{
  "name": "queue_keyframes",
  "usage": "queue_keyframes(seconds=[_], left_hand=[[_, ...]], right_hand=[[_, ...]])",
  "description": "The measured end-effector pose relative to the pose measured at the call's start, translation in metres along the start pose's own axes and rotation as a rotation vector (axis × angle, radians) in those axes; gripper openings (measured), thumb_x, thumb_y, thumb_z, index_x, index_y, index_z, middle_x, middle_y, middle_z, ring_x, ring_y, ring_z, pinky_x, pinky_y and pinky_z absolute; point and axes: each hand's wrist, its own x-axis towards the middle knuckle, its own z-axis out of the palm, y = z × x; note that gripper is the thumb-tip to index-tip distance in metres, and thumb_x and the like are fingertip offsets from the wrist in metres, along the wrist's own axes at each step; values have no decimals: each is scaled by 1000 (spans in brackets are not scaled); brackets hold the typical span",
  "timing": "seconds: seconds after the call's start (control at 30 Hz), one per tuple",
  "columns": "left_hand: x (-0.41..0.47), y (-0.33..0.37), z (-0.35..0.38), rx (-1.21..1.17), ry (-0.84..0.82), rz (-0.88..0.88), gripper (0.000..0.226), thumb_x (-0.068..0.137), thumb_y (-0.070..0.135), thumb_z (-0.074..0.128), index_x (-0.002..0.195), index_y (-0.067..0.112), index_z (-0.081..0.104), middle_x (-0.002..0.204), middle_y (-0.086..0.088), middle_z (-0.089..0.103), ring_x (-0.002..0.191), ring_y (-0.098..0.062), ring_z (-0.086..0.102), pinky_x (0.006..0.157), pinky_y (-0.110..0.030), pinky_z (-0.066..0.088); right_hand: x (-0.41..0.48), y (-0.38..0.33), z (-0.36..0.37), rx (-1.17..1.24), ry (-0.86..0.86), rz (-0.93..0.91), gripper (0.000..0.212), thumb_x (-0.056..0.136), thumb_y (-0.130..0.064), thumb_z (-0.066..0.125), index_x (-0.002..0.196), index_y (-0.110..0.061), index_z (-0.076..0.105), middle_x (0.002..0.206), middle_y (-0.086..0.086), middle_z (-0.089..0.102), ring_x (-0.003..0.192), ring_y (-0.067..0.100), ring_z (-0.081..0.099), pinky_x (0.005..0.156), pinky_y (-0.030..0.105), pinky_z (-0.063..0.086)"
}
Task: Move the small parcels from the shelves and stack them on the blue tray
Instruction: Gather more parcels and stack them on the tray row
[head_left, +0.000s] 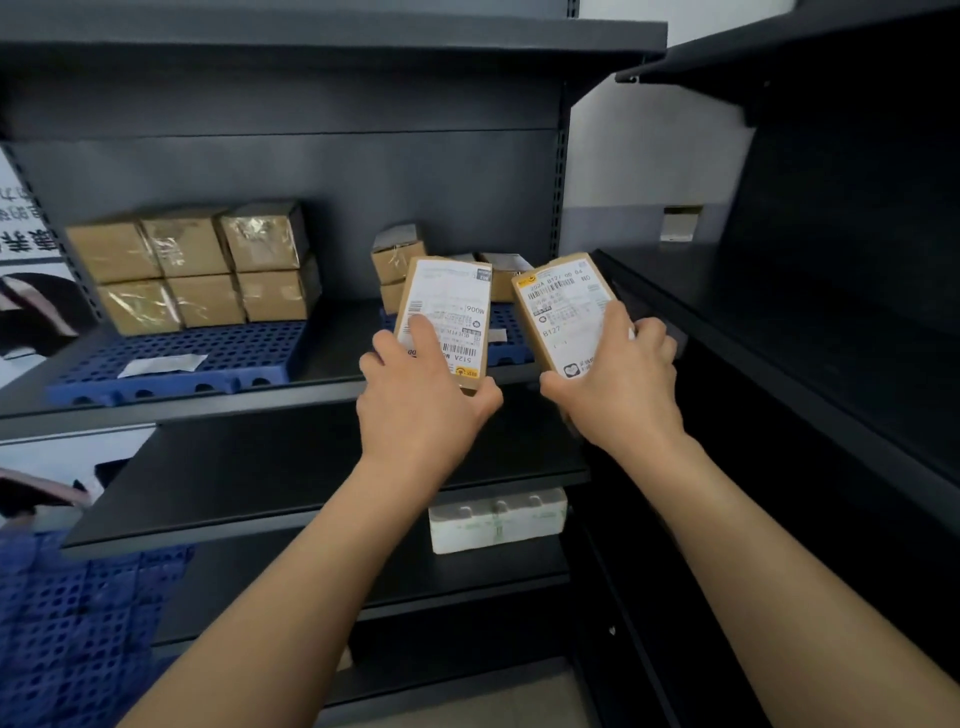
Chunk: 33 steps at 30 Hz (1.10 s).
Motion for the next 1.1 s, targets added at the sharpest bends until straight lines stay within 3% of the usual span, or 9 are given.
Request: queue_keyframes(seconds=[0.43, 0.67, 0.83, 1.1], left_hand=[[153, 12, 60, -51, -36, 60, 81, 80, 57, 53, 139, 14, 19, 130, -18, 33, 114, -35, 38, 79, -41, 43], [218, 27, 95, -27, -35, -33, 78, 80, 59, 53, 134, 11, 25, 128, -21, 38, 115, -38, 42, 79, -42, 44], [250, 37, 112, 46, 52, -37, 75, 80, 59, 52, 129, 6, 30, 121, -23, 45, 108, -37, 47, 76, -39, 45], [284, 44, 127, 141, -25, -104, 80, 80, 64, 49, 132, 8, 26, 123, -21, 44, 111, -36, 47, 82, -40, 45]], right_hand=[[141, -11, 55, -13, 72, 79, 87, 73, -46, 70, 141, -15, 24, 133, 15, 33, 124, 31, 32, 101, 41, 33], [220, -12, 82, 90, -18, 0, 89, 75, -43, 68, 144, -17, 19, 132, 14, 32, 124, 30, 29, 93, 42, 38], [267, -14, 97, 123, -59, -67, 86, 75, -44, 69, 142, -15, 23, 130, 16, 37, 124, 33, 32, 90, 40, 40], [312, -22, 119, 91, -148, -54, 82, 76, -49, 65, 140, -12, 30, 127, 19, 40, 123, 36, 34, 89, 38, 41]])
